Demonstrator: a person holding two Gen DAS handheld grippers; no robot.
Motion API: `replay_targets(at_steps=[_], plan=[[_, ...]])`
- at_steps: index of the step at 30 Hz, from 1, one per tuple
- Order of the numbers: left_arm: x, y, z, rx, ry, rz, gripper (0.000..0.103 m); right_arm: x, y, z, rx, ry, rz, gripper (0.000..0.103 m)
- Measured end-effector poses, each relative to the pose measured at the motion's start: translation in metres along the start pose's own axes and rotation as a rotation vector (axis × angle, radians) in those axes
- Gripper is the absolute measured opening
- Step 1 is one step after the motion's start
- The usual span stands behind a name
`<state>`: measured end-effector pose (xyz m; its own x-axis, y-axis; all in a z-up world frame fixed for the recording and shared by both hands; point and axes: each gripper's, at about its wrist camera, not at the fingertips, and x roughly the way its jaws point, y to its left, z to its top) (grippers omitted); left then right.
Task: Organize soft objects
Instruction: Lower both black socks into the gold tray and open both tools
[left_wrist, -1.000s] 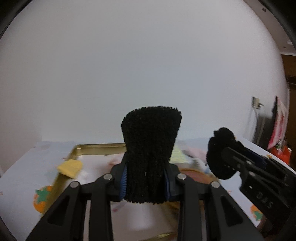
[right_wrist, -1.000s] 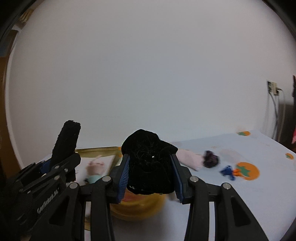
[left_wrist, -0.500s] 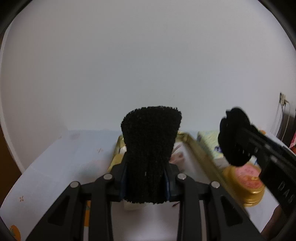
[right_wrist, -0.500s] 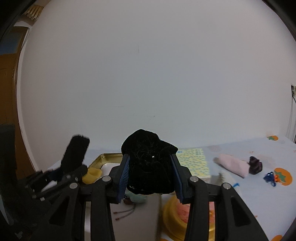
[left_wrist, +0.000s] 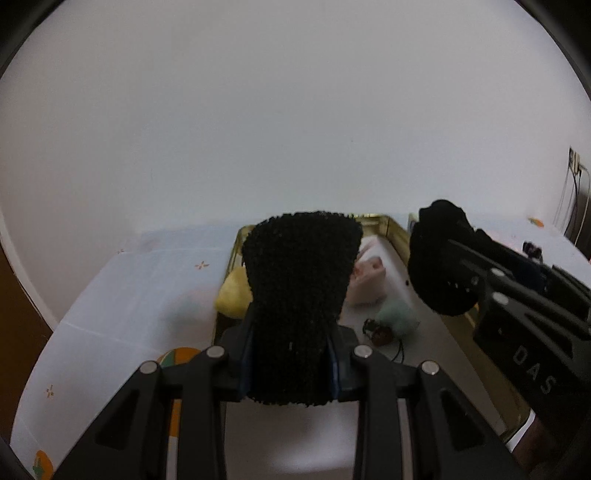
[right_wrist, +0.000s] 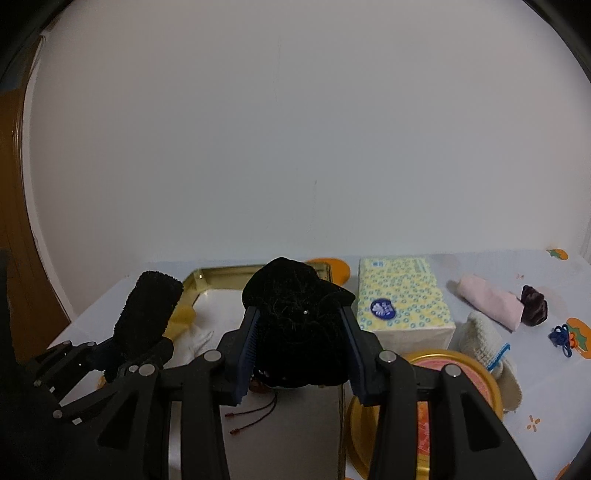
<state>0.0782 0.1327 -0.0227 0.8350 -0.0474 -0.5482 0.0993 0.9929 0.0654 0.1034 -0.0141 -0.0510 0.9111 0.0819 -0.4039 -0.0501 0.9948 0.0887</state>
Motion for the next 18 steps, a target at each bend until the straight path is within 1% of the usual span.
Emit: replay_targets(at_steps=[4, 9, 12, 13, 18], plan=[[0.005, -0.005, -0.002, 0.025, 0.016, 0.018, 0.030, 0.010, -0.003, 0.000, 0.000, 0.037, 0.012, 0.045], [0.012, -0.001, -0.004, 0.023, 0.043, 0.028, 0.030, 0.025, -0.005, 0.002, -0.006, 0.058, 0.021, 0.046], [0.011, -0.005, -0.004, 0.028, 0.057, 0.035, 0.030, 0.024, 0.005, 0.006, -0.011, 0.062, 0.026, 0.046], [0.013, -0.004, -0.004, 0.032, 0.061, 0.036, 0.030, 0.012, 0.013, 0.003, -0.013, 0.063, 0.030, 0.046], [0.018, -0.002, -0.006, 0.047, 0.066, 0.050, 0.030, 0.010, 0.011, 0.002, -0.015, 0.068, 0.051, 0.048]])
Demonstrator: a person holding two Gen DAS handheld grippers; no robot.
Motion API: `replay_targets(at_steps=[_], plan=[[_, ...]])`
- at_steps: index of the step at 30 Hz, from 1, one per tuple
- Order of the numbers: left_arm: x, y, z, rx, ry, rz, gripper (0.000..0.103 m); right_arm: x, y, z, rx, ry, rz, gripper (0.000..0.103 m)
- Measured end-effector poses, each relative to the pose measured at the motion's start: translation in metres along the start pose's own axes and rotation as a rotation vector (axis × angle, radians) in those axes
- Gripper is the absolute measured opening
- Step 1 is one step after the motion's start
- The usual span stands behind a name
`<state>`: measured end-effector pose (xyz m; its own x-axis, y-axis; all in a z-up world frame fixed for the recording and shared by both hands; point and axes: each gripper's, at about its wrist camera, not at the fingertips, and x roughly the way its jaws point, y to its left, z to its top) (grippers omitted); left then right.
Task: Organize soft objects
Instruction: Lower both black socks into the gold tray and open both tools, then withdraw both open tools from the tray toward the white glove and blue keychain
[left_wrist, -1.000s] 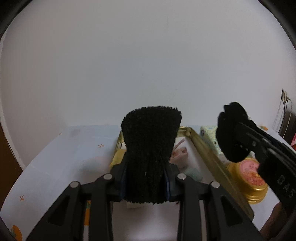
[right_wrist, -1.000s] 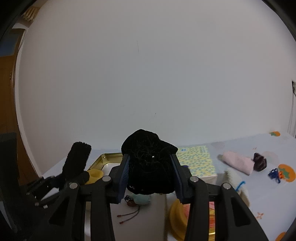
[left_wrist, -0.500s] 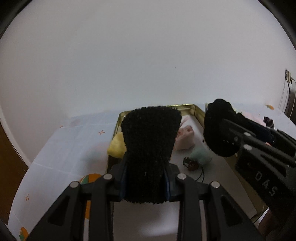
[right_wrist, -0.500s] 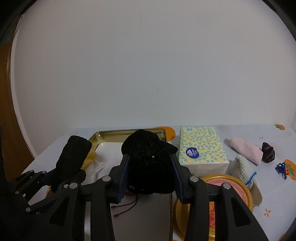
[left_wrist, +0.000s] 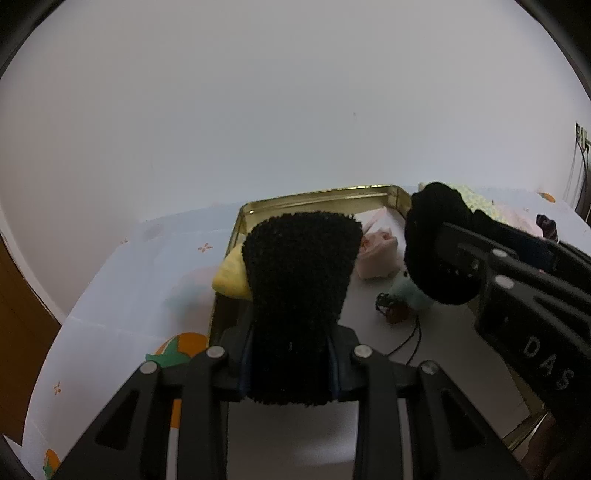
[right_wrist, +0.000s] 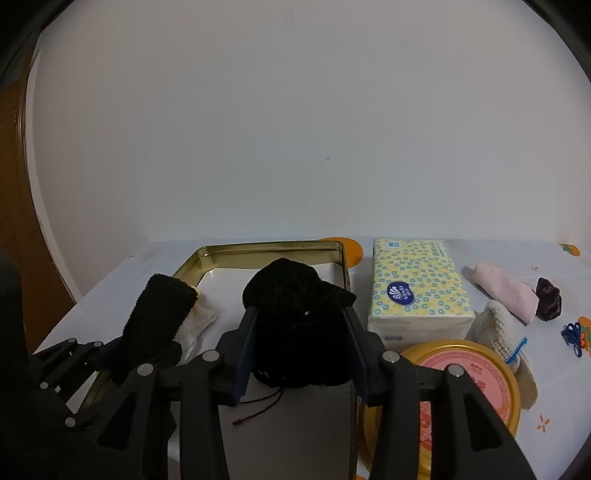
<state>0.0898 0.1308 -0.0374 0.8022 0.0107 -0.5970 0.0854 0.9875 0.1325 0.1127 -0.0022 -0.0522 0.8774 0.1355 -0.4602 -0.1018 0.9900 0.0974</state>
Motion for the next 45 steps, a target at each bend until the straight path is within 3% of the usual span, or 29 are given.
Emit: replay_targets(at_steps=[11, 14, 16, 18, 22, 25, 28, 32, 36, 40, 45], plan=[[-0.015, -0.008, -0.002, 0.017, -0.004, 0.025, 0.031, -0.002, 0.004, 0.000, -0.025, 0.015, 0.064, 0.052], [-0.021, -0.011, 0.000, 0.020, -0.027, 0.023, 0.045, -0.003, 0.006, 0.000, -0.038, 0.014, 0.076, 0.063], [-0.030, -0.013, 0.001, 0.025, -0.063, 0.030, 0.070, -0.006, 0.006, 0.001, -0.039, -0.005, 0.083, 0.068], [-0.038, -0.015, 0.001, 0.034, -0.108, 0.042, 0.084, -0.012, 0.004, 0.002, -0.030, -0.039, 0.092, 0.068], [-0.055, -0.012, 0.004, 0.003, -0.204, 0.058, 0.093, -0.035, -0.011, 0.003, 0.043, -0.160, 0.065, 0.068], [-0.068, 0.004, 0.003, -0.093, -0.280, 0.084, 0.102, -0.053, -0.027, 0.003, 0.099, -0.261, -0.010, 0.078], [-0.083, 0.024, 0.000, -0.226, -0.370, 0.083, 0.103, -0.061, -0.038, 0.000, 0.117, -0.295, -0.059, 0.081], [-0.087, 0.033, -0.007, -0.323, -0.403, 0.031, 0.103, -0.059, -0.041, -0.009, 0.070, -0.249, -0.081, 0.081], [-0.092, 0.013, -0.009, -0.227, -0.426, 0.045, 0.103, -0.063, -0.045, -0.015, 0.039, -0.245, -0.112, 0.081], [-0.094, -0.015, -0.007, -0.095, -0.393, 0.031, 0.103, -0.071, -0.053, -0.020, 0.038, -0.245, -0.121, 0.081], [-0.102, -0.022, -0.010, -0.087, -0.378, 0.033, 0.103, -0.077, -0.065, -0.024, 0.016, -0.236, -0.141, 0.081]])
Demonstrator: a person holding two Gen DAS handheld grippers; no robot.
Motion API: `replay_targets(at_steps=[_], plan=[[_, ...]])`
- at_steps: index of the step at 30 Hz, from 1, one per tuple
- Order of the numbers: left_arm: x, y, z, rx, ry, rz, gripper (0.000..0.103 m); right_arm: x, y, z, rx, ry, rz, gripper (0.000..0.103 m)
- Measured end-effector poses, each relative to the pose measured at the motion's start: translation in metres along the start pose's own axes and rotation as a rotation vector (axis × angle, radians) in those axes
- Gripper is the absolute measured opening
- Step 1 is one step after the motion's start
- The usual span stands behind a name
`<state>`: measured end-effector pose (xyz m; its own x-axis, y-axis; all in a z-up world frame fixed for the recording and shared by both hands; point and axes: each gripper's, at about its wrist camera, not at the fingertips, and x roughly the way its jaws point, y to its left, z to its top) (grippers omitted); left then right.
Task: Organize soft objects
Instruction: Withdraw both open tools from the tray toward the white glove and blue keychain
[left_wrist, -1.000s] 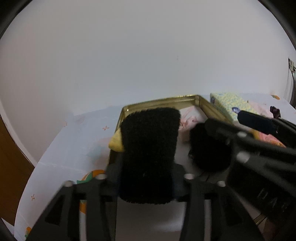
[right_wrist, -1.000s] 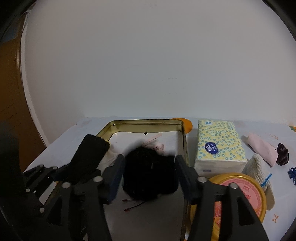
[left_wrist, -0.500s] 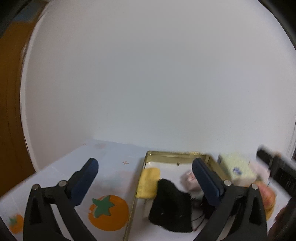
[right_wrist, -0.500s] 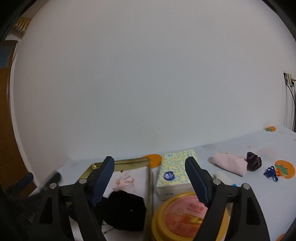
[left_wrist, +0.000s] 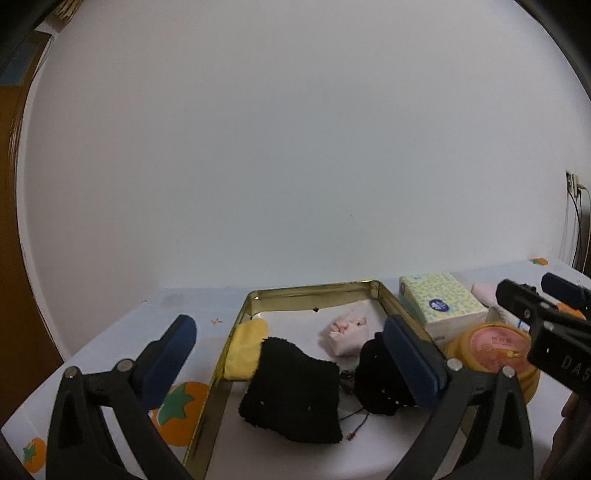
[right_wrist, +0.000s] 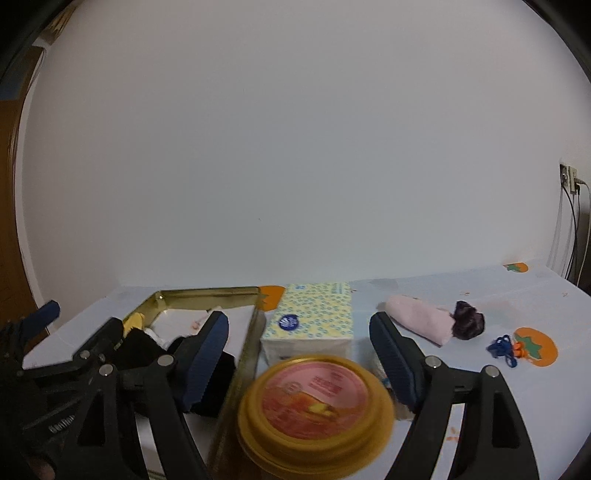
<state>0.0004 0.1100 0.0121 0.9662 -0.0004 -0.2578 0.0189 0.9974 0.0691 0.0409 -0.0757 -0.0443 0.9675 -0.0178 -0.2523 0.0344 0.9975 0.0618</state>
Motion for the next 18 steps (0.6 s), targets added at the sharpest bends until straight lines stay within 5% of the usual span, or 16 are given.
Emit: replay_targets(at_steps=[7, 18], plan=[[-0.010, -0.008, -0.004, -0.064, 0.032, -0.029, 0.103, -0.010, -0.014, -0.003, -0.054, 0.006, -0.018, 0.081], [-0.015, -0.051, -0.011, -0.027, 0.034, -0.105, 0.103, -0.016, -0.069, -0.004, -0.047, 0.033, -0.052, 0.081]])
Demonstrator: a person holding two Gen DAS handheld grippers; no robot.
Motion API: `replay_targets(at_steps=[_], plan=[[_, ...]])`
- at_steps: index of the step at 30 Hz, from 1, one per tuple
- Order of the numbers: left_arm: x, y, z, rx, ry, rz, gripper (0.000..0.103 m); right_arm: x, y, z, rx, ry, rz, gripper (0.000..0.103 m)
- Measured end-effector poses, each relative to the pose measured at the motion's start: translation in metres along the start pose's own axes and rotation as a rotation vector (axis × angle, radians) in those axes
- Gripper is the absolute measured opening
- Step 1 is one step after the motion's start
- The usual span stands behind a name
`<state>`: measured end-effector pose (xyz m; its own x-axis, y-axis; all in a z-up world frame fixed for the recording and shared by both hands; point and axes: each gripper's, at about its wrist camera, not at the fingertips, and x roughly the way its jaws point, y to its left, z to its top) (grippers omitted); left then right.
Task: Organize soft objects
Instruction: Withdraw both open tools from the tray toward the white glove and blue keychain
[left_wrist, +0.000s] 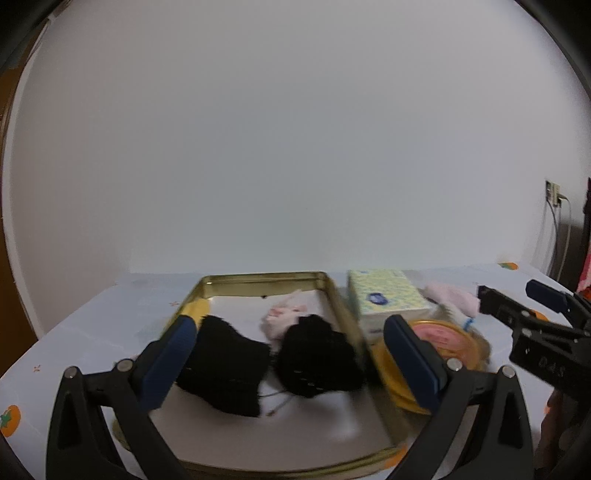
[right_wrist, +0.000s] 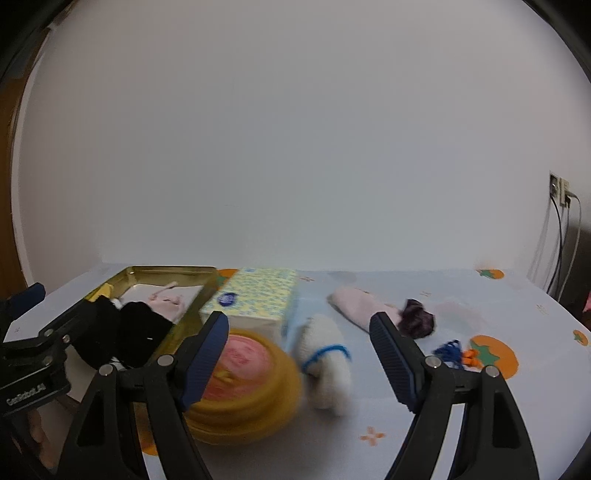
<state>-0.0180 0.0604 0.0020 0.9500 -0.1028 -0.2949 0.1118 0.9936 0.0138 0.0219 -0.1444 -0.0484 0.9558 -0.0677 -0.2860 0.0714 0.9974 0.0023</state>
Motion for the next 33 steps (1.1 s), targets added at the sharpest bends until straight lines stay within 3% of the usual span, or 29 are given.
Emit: replay_targets(at_steps=[16, 24, 27, 30, 33], plan=[[0.007, -0.078, 0.001, 0.072, 0.039, -0.129, 0.103, 0.007, -0.111, 0.001, 0.072, 0.044, -0.166, 0.080], [0.007, -0.128, 0.000, 0.178, 0.042, -0.175, 0.103, 0.027, -0.191, -0.006, 0.261, 0.154, -0.248, 0.080], [0.011, -0.142, 0.000, 0.194, 0.059, -0.179, 0.103, 0.040, -0.203, -0.007, 0.277, 0.210, -0.219, 0.080], [0.016, -0.149, 0.001, 0.188, 0.074, -0.169, 0.103, 0.062, -0.190, -0.004, 0.204, 0.274, -0.147, 0.080], [0.021, -0.151, 0.003, 0.157, 0.095, -0.178, 0.103, 0.084, -0.170, -0.002, 0.098, 0.344, -0.098, 0.066]])
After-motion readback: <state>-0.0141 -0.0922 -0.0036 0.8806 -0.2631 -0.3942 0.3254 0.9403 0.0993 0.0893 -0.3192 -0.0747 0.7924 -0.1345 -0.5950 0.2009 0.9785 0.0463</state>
